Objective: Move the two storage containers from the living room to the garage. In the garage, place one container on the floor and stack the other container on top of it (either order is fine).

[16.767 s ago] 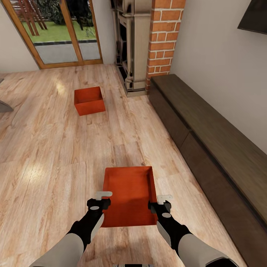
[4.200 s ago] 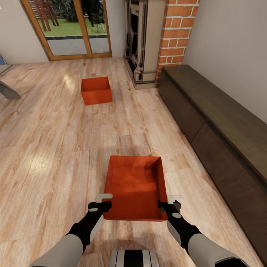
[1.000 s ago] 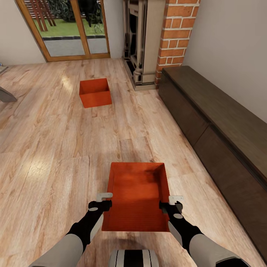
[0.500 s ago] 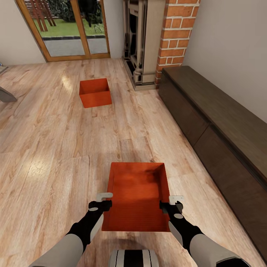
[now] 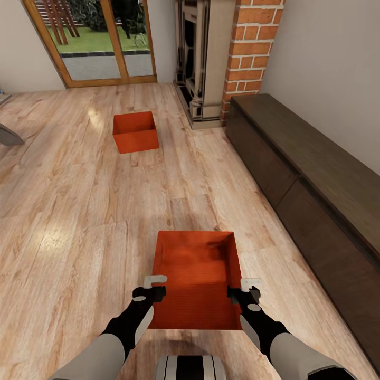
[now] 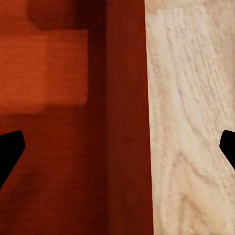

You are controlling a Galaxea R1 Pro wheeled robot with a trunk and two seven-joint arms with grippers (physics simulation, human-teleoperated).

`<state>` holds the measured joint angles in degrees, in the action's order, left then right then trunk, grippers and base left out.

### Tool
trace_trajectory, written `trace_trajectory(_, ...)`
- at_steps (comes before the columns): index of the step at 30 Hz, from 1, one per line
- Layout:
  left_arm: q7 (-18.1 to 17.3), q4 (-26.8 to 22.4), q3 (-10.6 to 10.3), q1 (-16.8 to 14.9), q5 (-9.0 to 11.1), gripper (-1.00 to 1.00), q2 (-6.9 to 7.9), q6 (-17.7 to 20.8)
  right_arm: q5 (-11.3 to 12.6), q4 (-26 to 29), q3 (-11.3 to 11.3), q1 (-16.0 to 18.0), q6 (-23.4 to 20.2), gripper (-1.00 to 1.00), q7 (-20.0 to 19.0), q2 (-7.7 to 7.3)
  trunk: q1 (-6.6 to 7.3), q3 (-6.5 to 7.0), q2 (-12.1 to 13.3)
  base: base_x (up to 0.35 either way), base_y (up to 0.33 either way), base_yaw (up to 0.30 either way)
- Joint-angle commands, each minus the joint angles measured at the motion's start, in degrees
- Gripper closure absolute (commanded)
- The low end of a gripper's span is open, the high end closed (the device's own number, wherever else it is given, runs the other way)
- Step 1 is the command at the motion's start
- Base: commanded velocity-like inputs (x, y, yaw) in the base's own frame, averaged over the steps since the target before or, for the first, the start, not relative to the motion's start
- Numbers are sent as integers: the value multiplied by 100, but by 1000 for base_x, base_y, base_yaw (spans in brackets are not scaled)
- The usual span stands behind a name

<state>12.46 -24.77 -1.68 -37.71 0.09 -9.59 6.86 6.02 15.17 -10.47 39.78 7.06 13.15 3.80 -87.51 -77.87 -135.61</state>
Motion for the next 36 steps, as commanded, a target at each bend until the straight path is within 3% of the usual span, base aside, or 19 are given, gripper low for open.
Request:
trace_trajectory(1, 29, -11, -20, 0, 1, -100, -1, 38, 60, -6, -50, 4, 24, -100, 29, -2, 1, -3, -1, 0, 0, 0)
trace_trajectory(35, 39, -12, -18, 0, 2, -100, 0, 55, 58, -6, -47, 4, 16, -100, 29, 7, 1, -3, -1, 0, 0, 0)
trace_trajectory(36, 38, -8, -9, 0, 5, 100, 5, 60, 72, -8, -40, 4, 15, 100, 29, 4, 1, -3, -1, 0, 0, 0)
